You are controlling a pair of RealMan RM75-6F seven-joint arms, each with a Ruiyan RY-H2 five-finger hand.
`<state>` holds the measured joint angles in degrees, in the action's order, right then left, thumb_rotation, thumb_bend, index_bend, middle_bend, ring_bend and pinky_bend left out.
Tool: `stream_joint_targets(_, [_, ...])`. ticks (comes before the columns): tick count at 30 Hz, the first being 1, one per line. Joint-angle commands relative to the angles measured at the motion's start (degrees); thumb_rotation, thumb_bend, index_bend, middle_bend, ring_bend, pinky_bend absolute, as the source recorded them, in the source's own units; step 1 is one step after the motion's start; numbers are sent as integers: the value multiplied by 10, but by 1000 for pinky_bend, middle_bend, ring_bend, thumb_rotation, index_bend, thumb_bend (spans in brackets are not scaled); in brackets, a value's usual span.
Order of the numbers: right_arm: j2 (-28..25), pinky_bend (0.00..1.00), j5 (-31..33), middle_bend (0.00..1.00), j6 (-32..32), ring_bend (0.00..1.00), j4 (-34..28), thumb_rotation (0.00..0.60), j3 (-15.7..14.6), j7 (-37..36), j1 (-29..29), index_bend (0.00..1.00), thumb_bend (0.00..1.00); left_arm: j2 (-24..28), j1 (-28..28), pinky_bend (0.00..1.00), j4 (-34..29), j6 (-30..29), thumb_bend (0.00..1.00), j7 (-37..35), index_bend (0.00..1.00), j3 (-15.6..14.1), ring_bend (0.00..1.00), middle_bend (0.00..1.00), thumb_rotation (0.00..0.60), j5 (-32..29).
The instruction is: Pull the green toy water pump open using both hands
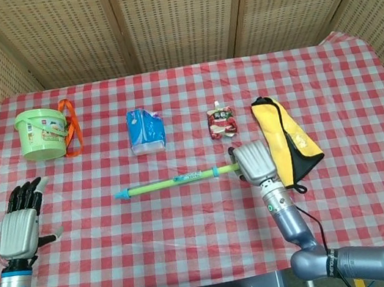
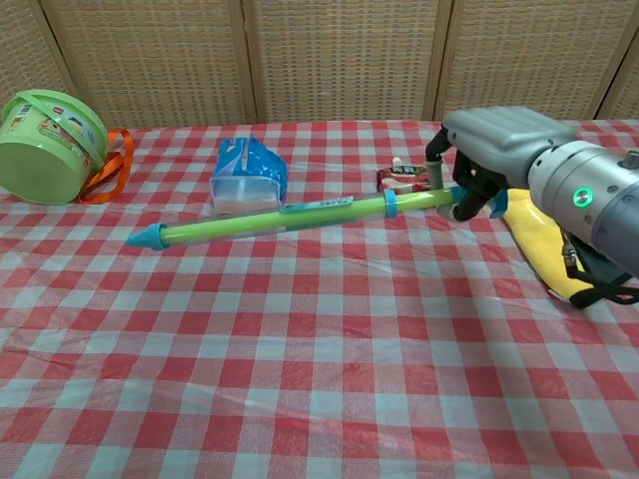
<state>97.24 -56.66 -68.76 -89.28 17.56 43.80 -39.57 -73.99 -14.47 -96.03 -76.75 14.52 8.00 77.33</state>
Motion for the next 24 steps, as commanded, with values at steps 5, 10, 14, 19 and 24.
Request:
stream_joint_targets(5, [24, 962, 46, 1000, -39, 1000, -20, 600, 22, 56, -21, 806, 576, -16, -39, 0, -37, 31, 102, 47, 170, 26, 0, 0, 600, -38])
stream_joint_targets(10, [41, 964, 75, 1000, -60, 1000, -29, 600, 31, 86, -33, 808, 583, -53, -69, 0, -36, 49, 128, 81, 247, 44, 0, 0, 600, -72])
stream_joint_targets(14, [47, 964, 87, 1000, -80, 1000, -33, 600, 32, 100, -36, 809, 585, -85, -99, 0, -20, 67, 179, 101, 285, 63, 0, 0, 600, -108])
stream_joint_targets(19, [46, 964, 92, 1000, -94, 1000, -39, 600, 32, 105, -38, 810, 585, -120, -125, 0, 3, 74, 180, 116, 316, 76, 0, 0, 600, -137])
stream_joint_targets(24, [44, 964, 91, 1000, -104, 1000, -49, 600, 29, 106, -39, 810, 586, -140, -145, 0, 10, 79, 181, 132, 352, 80, 0, 0, 600, -157])
